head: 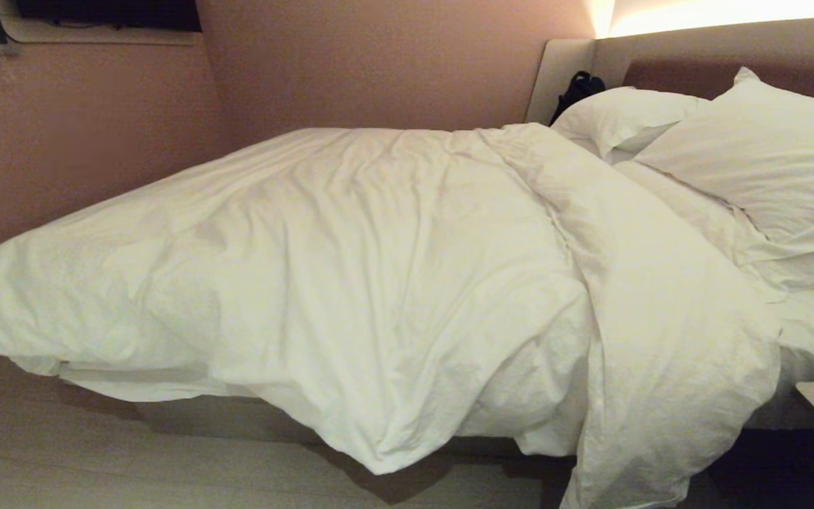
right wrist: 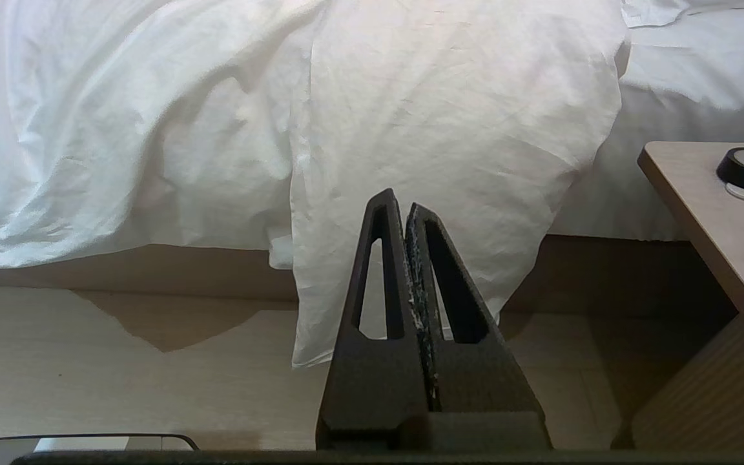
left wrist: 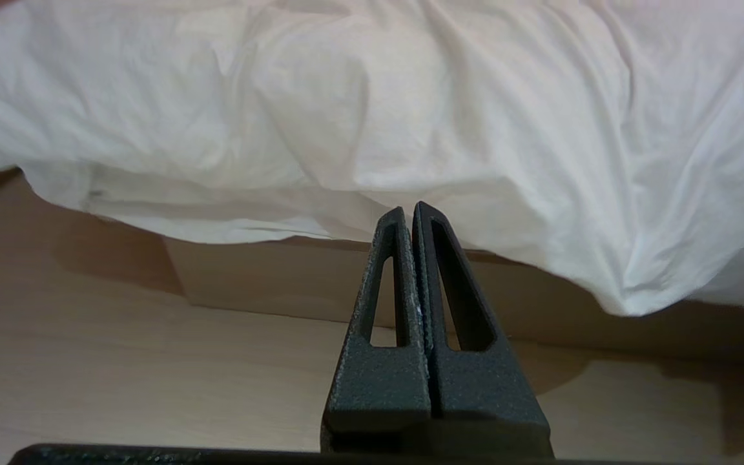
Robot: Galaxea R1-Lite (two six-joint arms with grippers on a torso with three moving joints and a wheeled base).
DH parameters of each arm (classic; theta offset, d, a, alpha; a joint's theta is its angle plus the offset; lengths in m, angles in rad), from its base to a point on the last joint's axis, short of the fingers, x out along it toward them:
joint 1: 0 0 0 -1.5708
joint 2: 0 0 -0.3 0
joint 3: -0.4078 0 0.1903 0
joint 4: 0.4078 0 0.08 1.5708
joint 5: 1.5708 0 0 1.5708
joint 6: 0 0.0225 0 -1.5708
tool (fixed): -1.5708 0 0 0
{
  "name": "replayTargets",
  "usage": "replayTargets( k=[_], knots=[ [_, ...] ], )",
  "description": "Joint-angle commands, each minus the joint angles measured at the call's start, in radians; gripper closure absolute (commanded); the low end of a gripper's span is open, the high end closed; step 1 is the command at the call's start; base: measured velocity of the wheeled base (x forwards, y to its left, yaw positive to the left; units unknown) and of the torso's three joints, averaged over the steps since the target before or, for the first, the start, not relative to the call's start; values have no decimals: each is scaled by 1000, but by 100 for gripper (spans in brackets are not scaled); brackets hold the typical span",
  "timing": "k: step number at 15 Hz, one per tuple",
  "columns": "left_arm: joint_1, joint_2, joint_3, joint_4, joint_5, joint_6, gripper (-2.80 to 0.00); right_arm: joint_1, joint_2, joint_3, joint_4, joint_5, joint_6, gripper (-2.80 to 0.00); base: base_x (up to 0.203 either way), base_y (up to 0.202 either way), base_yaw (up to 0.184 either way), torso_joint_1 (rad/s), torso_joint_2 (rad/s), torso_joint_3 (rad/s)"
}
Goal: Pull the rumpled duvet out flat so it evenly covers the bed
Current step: Flatten the corners of the folded blanket
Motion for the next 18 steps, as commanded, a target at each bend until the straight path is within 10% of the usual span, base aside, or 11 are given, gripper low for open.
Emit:
replayTargets(
  k=[1, 18],
  knots=[
    [0, 0, 0, -1, 1, -20, 0, 0, 0, 0, 0, 0, 0, 0, 0, 0, 0, 0, 0, 0],
    [0, 0, 0, -1, 3, -20, 0, 0, 0, 0, 0, 0, 0, 0, 0, 142, 0, 1, 1, 1]
  ],
)
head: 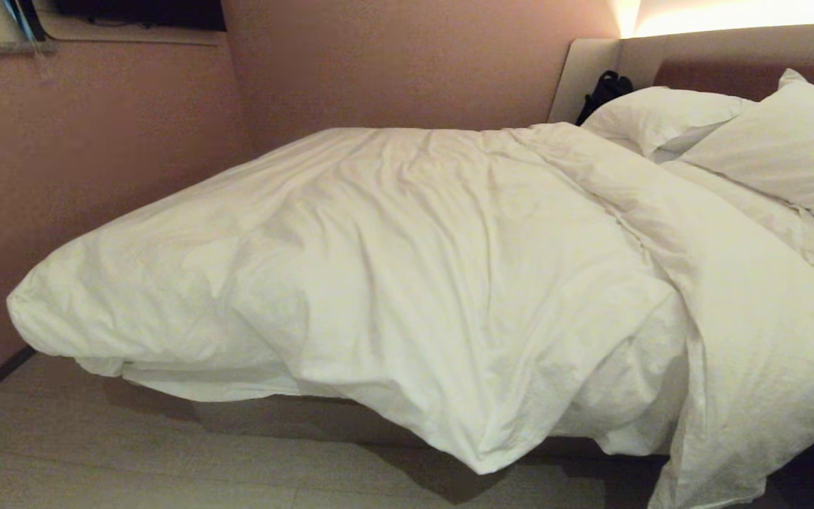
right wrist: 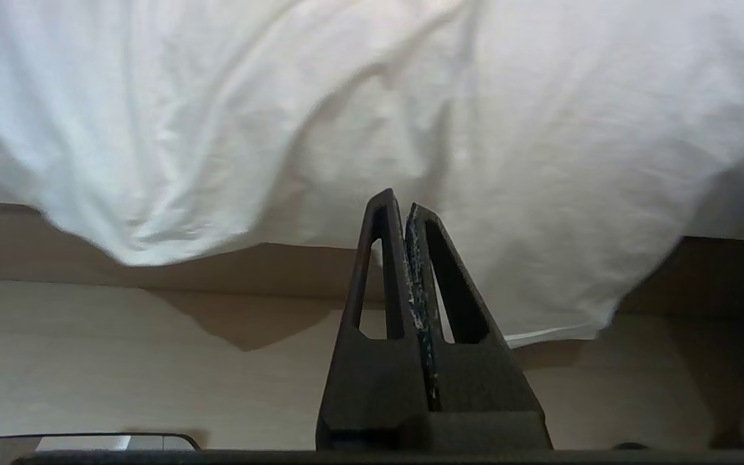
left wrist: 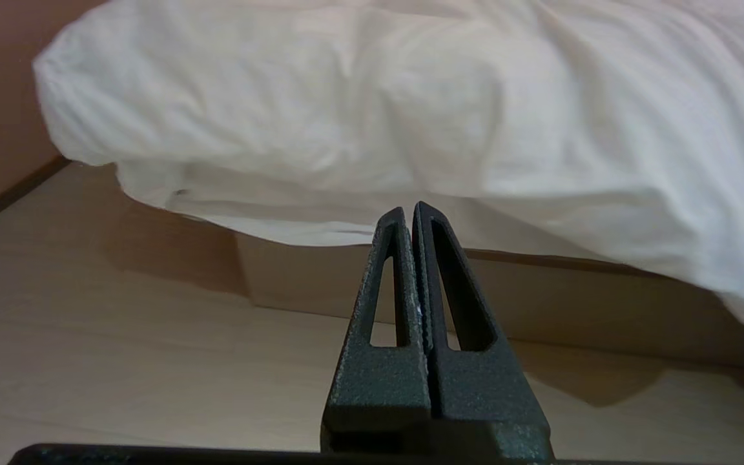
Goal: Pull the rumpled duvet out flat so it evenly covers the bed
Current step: Flatten the corners of the folded blanket
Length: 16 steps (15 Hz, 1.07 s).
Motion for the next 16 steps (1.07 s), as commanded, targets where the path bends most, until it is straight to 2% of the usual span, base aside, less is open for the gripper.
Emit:
replayTargets(
  k=[1, 5, 14, 16],
  knots=[
    [0, 0, 0, 0, 0, -1, 0, 0, 0, 0, 0, 0, 0, 0, 0, 192, 1, 7, 2, 2],
    [0, 0, 0, 0, 0, -2, 0, 0, 0, -1, 0, 0, 0, 0, 0, 145, 1, 1, 2, 2],
    [0, 0, 0, 0, 0, -2, 0, 0, 0, -1, 0, 0, 0, 0, 0, 0, 0, 0, 0, 0],
    [0, 0, 0, 0, 0, -2, 0, 0, 0, 1, 0, 0, 0, 0, 161, 0, -2, 3, -2, 3]
  ],
)
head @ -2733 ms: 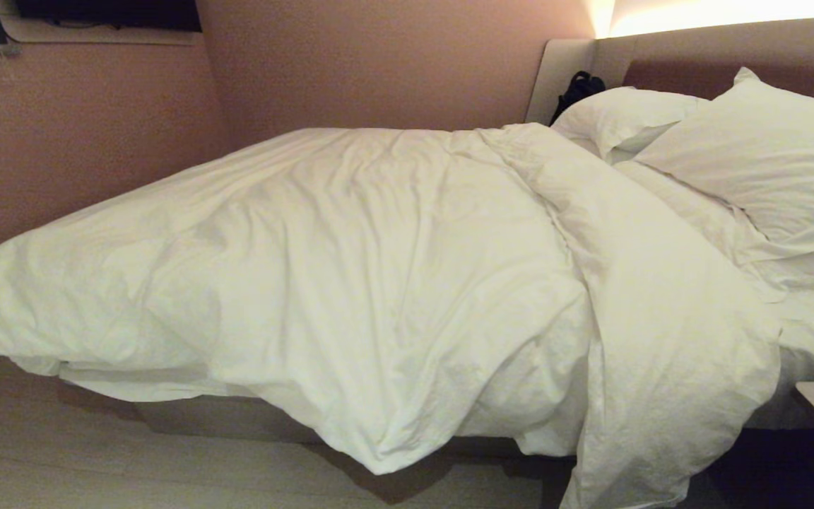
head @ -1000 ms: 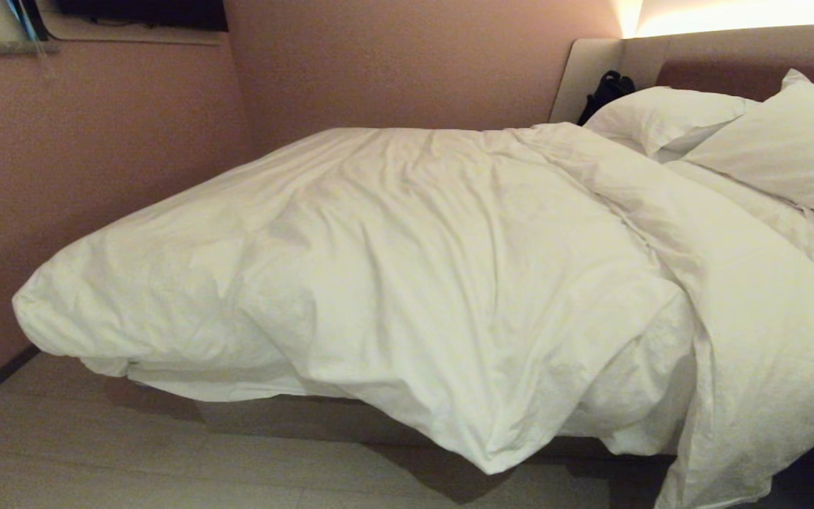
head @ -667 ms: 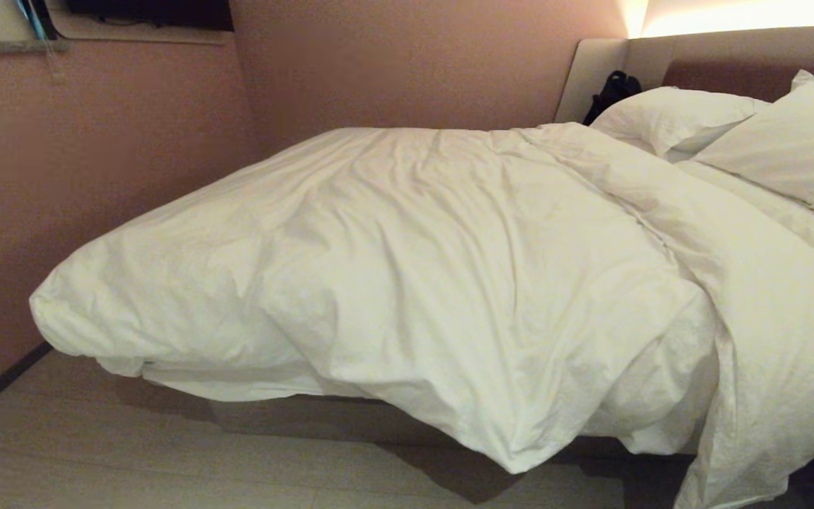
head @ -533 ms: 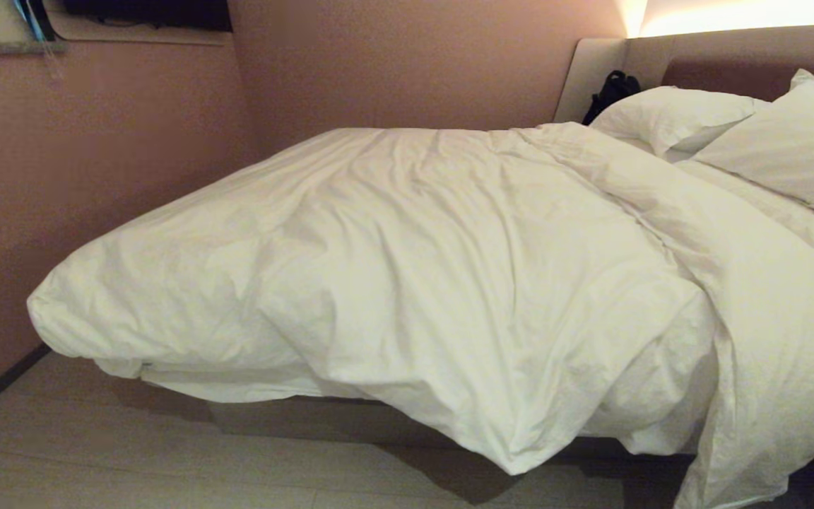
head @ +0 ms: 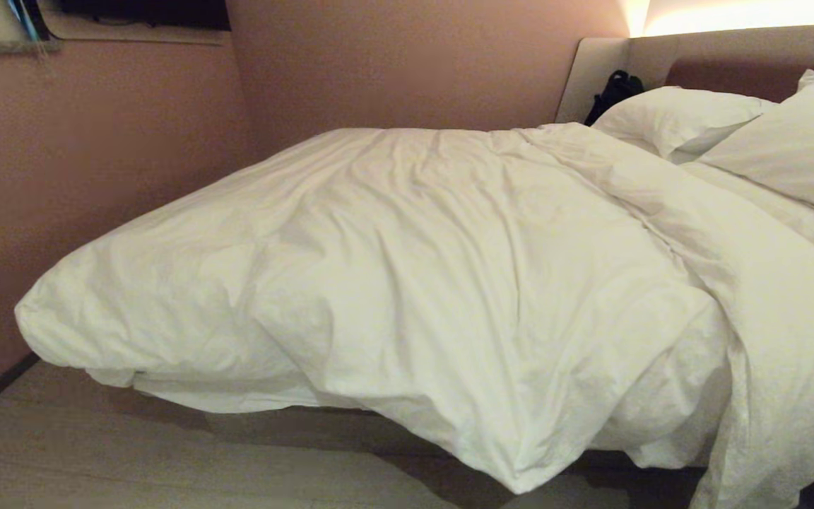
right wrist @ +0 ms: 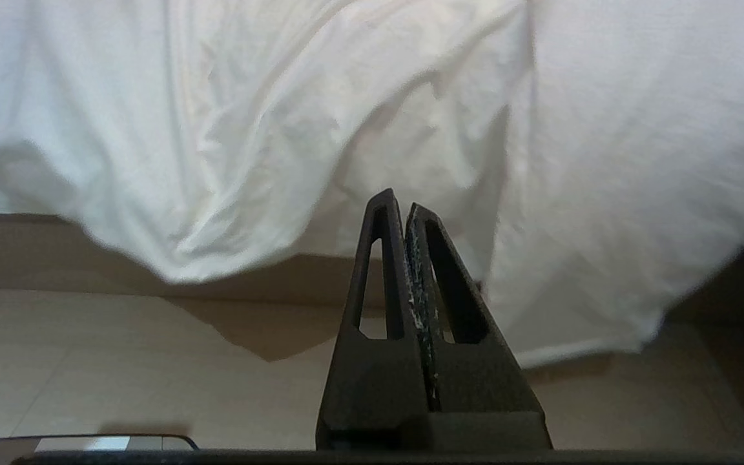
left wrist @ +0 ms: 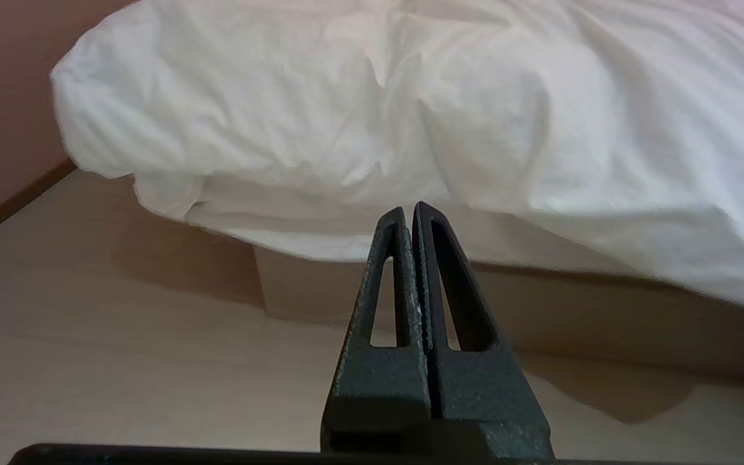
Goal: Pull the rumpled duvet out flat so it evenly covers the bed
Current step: Flatten the corners of the folded blanket
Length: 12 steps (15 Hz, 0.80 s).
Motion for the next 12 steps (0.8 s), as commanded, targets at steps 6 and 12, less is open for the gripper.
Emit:
replayTargets(
  k=[6, 12],
  knots=[
    [0, 0, 0, -1, 2, -1, 0, 0, 0, -1, 0, 0, 0, 0, 196, 0, 1, 2, 4, 1],
    [0, 0, 0, -1, 0, -4, 0, 0, 0, -1, 0, 0, 0, 0, 79, 0, 1, 3, 1, 0]
  ],
)
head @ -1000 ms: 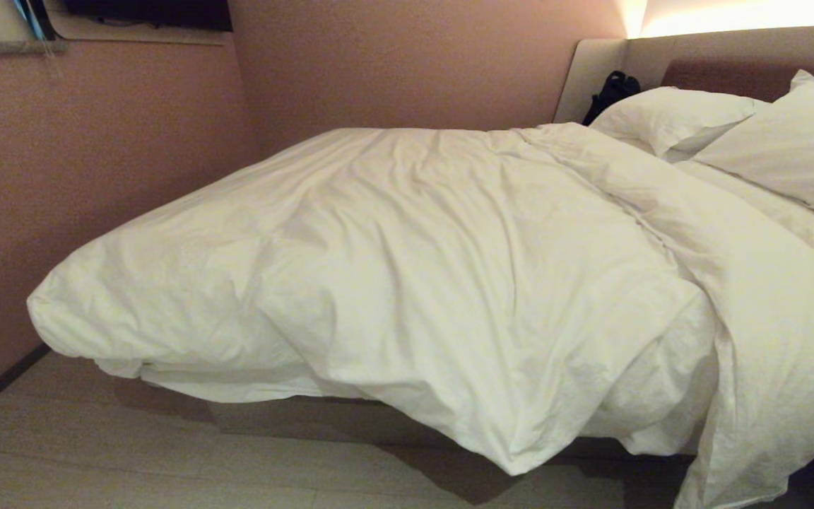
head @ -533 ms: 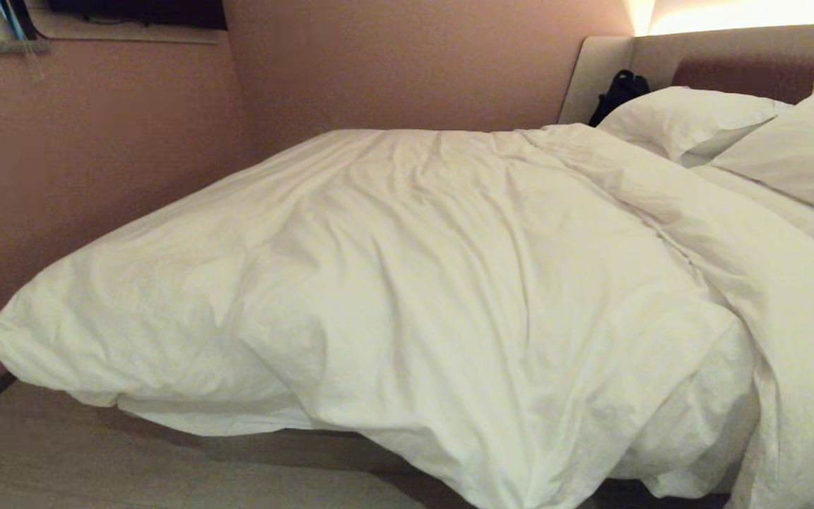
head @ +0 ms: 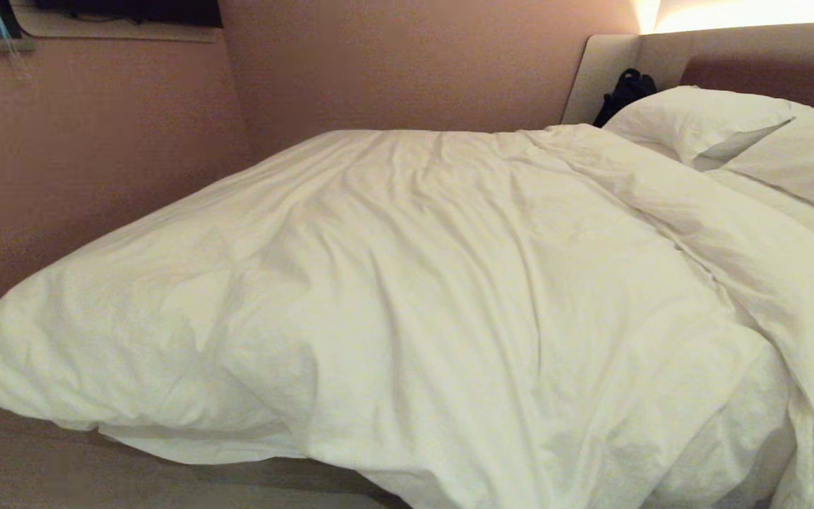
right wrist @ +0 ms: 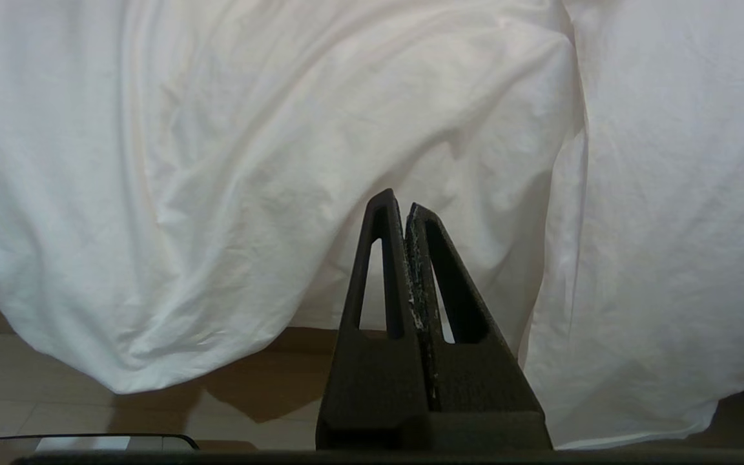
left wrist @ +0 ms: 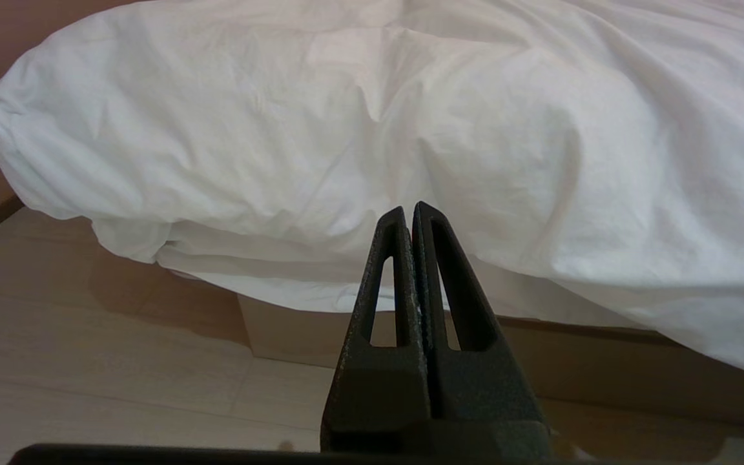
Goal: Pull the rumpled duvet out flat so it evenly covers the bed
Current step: Flatten the corners of the folded blanket
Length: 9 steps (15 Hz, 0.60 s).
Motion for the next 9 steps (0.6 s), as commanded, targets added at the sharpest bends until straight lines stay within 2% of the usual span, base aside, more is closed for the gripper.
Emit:
replayTargets(
  k=[1, 9],
  knots=[
    [0, 0, 0, -1, 0, 0, 0, 0, 0, -1, 0, 0, -1, 0, 0, 0, 0, 0, 0, 0],
    [0, 0, 0, -1, 1, -6, 0, 0, 0, 1, 0, 0, -1, 0, 0, 0, 0, 0, 0, 0]
  ],
)
